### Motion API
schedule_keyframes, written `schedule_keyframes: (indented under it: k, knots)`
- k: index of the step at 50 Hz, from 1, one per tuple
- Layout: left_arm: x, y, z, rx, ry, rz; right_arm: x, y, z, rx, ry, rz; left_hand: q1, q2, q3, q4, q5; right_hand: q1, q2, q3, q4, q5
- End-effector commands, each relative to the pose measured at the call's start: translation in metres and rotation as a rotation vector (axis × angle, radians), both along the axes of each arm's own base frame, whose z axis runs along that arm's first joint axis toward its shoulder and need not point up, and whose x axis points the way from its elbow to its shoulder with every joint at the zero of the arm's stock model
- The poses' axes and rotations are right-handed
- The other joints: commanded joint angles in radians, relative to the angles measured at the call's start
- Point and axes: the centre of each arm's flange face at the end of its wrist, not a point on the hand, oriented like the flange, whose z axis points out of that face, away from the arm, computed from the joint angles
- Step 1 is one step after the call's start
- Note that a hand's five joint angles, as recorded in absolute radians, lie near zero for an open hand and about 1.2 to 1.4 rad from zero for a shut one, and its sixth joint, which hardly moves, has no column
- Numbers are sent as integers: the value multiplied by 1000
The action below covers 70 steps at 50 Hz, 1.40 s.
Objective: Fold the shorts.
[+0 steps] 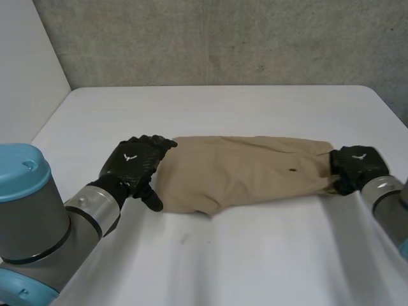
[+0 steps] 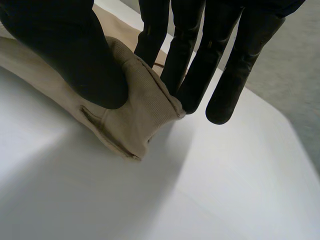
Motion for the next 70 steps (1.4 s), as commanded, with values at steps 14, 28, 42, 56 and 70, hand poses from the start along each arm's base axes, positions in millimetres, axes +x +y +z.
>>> schedule_keyframes:
  k: [14,28,42,56,70]
  knots:
    - [16,-4,10,-21,12,48,51,-1,79,-234,210,204,-17,-28,-40,-31,-47,468,223,239,206,273]
    - [16,-4,13,-29,14,49,202,133,5,-224,269,874,-17,-29,-40,-32,-48,-265,-510,-494,-527,-461]
    - [-8,-27,47,-152,81,13,155,77,98,-194,-221,540,-2,-14,-25,-16,-32,-753,-998,-982,-1016,-949]
    - [-100,-41,-21,-16,64,-159,129,34,28,82,-101,339,16,4,-7,2,-15,-753,-998,-982,-1016,-949]
    - [-85,-50,-93,199,-139,-33,122,18,-17,213,35,321,33,22,10,19,3,-753,-998,-982,-1016,-949]
